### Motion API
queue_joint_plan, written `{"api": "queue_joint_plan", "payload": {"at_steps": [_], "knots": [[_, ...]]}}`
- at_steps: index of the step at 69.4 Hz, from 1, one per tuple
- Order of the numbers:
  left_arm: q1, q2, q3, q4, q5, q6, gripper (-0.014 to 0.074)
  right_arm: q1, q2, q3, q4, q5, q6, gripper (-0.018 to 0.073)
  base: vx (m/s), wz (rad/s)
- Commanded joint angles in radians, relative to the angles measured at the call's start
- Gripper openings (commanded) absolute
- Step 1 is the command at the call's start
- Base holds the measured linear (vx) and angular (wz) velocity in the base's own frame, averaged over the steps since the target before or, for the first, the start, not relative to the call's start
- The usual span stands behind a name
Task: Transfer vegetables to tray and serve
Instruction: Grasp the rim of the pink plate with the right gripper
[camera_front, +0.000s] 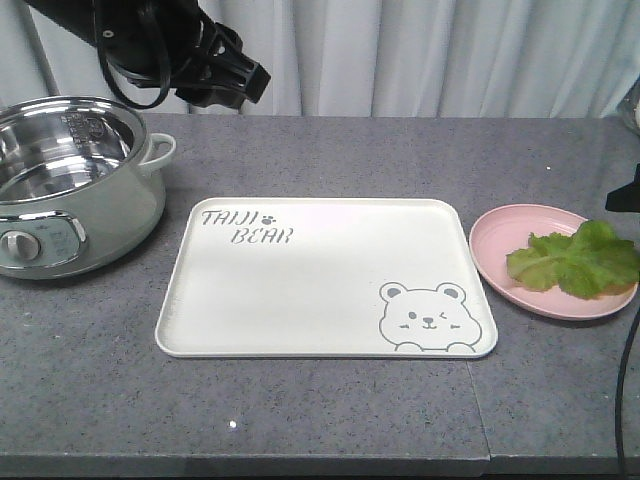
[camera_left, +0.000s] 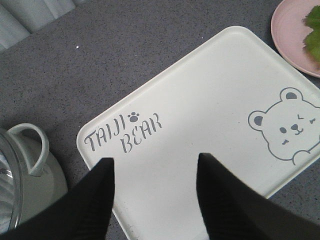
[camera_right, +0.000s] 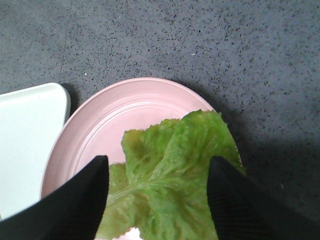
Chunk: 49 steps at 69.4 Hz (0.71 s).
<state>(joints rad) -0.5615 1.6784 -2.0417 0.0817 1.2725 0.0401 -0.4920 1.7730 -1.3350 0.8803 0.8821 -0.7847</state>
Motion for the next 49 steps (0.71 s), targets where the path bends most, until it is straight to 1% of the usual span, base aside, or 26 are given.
{"api": "queue_joint_plan", "payload": {"at_steps": [1,8,12,20,28,38,49], "knots": [[-0.003,-0.040,-0.027,-0.002,-0.023,-0.011,0.0356,0.016,-0.040,-0.059,0.004,-0.006,0.020,0.0431,0.00,0.00],[-0.003,-0.040,-0.027,-0.002,-0.023,-0.011,0.0356,0.012,-0.041,-0.090,-0.017,-0.002,0.071,0.0431,0.00,0.00],[-0.003,-0.040,-0.027,-0.002,-0.023,-0.011,0.0356,0.012,-0.043,-0.110,-0.078,0.004,0.130,0.0426,0.00,0.00],[-0.003,-0.040,-0.027,-0.002,-0.023,-0.011,0.0356,0.012,-0.047,-0.122,-0.240,0.048,0.247,0.0405,0.00,0.00],[-0.003,-0.040,-0.027,-0.002,-0.023,-0.011,0.0356,0.012,-0.047,-0.122,-0.350,0.093,0.344,0.0391,0.00,0.00],[-0.003,-0.040,-0.027,-0.002,-0.023,-0.011,0.0356,0.012,-0.046,-0.120,-0.397,0.188,0.437,0.0391,0.00,0.00],[-0.003,-0.040,-0.027,-0.002,-0.023,-0.011,0.0356,0.012,-0.045,-0.120,-0.399,0.232,0.455,0.0391,0.00,0.00]]}}
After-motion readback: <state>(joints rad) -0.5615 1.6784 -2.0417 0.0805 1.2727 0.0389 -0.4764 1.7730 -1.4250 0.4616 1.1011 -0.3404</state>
